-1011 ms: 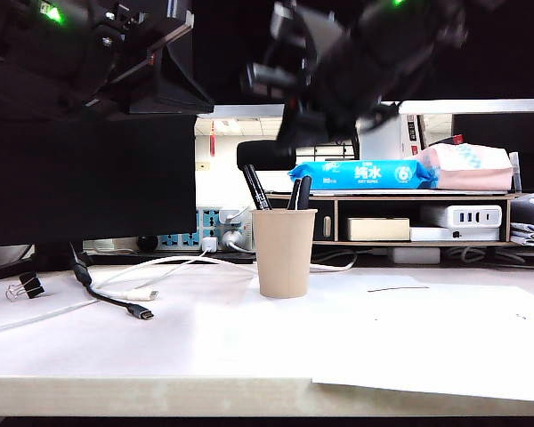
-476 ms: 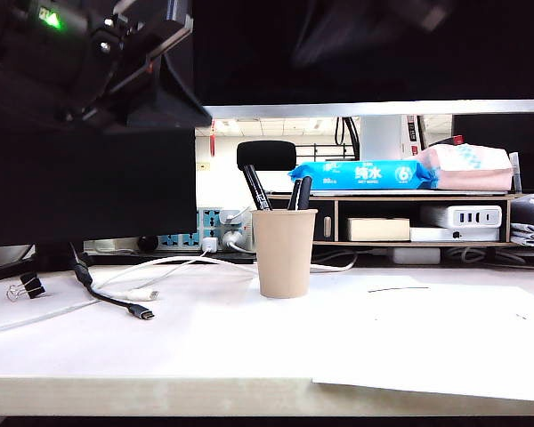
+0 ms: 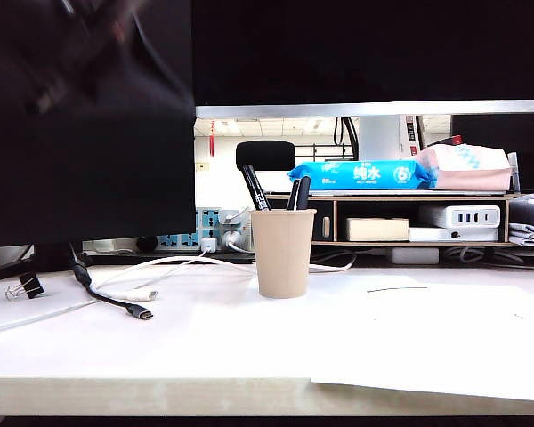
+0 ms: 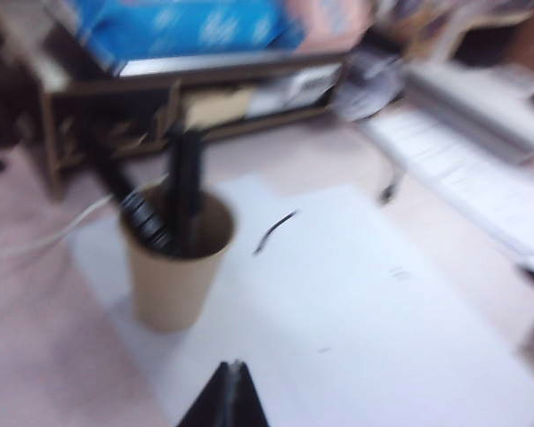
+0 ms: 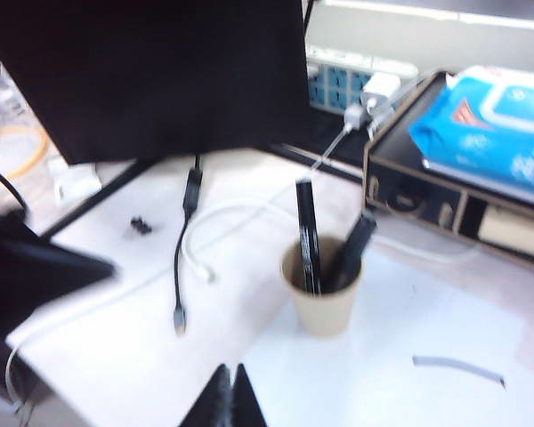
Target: Pick up the marker and insert it into the paper cup.
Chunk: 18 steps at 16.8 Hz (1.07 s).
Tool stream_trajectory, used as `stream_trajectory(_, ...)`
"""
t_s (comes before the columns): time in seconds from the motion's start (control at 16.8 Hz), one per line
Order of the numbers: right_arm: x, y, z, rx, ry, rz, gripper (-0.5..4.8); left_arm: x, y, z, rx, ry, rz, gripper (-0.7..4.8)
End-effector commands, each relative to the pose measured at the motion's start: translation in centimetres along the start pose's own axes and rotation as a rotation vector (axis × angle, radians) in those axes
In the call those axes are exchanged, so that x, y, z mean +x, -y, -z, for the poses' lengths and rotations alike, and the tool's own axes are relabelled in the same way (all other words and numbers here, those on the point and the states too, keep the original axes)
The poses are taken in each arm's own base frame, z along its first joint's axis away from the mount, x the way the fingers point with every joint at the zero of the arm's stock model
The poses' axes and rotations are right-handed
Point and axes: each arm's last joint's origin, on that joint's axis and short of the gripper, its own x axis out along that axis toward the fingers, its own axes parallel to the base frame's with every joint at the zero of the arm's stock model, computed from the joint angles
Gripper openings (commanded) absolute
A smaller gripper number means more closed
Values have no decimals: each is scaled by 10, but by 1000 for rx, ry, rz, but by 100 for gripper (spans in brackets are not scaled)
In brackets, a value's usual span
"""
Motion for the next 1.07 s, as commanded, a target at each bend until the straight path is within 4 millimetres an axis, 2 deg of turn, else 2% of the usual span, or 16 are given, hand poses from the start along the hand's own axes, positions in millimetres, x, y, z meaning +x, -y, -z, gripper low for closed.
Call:
stream_trajectory(0.06,-19,1,5,44,-27,-43,-1,-28,8,-11,5,23,21,-5)
stream_trajectory(0.3,-46,0,21,71,-32,-100,-1,-82,21,-25,7,140,42,-5)
stream_trajectory(0.42,-51,0,40,108,-34,-140,-1,-105,25,-22,8,146,43,-5)
stream_trajectory(0.54,-50,1,71,162,-33,-182,-1,-131,28,-13,8,144,43,-5)
stream_trajectory(0.71,-42,3,89,159,-45,-180,-1,-141,29,-6,-9,118,43,-5)
stream_trajectory(1.07,-25,5,119,148,-123,-155,-1,-143,28,3,-25,30,43,-5)
